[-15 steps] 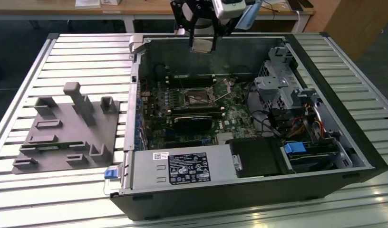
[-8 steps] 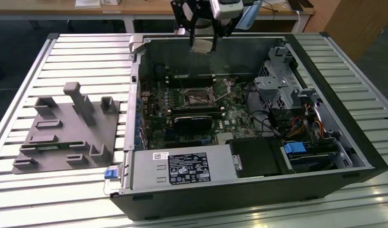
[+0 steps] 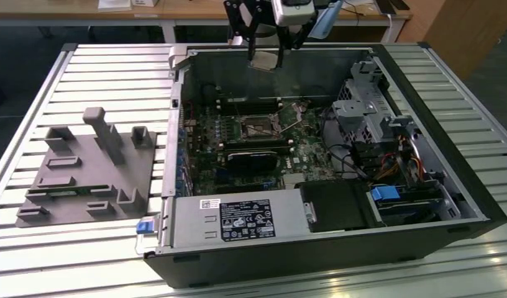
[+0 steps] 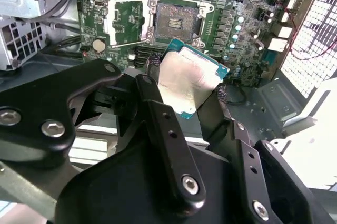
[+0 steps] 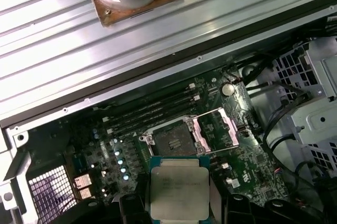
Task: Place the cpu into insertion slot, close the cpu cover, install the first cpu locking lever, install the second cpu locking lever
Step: 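Place the cpu into insertion slot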
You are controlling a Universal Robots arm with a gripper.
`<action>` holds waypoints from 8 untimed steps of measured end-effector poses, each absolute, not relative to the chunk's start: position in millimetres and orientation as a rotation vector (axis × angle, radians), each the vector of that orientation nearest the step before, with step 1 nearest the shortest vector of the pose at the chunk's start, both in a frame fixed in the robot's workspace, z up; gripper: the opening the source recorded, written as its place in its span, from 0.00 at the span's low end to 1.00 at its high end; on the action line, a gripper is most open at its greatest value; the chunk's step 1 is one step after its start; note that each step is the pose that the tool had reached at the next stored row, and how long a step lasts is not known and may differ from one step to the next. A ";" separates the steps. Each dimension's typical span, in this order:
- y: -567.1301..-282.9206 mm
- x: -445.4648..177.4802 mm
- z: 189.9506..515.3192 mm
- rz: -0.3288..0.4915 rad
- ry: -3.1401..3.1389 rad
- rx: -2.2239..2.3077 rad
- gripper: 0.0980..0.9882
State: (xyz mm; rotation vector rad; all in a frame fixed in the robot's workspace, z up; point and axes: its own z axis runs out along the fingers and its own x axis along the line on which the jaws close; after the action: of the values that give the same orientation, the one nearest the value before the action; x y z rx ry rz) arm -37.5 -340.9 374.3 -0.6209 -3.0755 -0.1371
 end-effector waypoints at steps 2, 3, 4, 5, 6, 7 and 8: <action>-340.9 -37.5 374.1 -0.137 -3.072 -0.642 0.49; -340.9 -37.5 374.1 -0.137 -3.070 -0.651 0.49; -340.9 -37.5 374.0 -0.137 -3.068 -0.662 0.49; -340.9 -37.5 373.9 -0.137 -3.066 -0.673 0.49; -340.9 -37.5 373.9 -0.137 -3.064 -0.684 0.49; -340.9 -37.5 373.7 -0.137 -3.062 -0.696 0.49; -340.8 -37.5 373.6 -0.137 -3.059 -0.708 0.49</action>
State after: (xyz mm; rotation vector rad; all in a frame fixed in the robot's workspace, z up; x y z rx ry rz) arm -37.5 -340.8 373.6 -0.7084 -3.0592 -0.1369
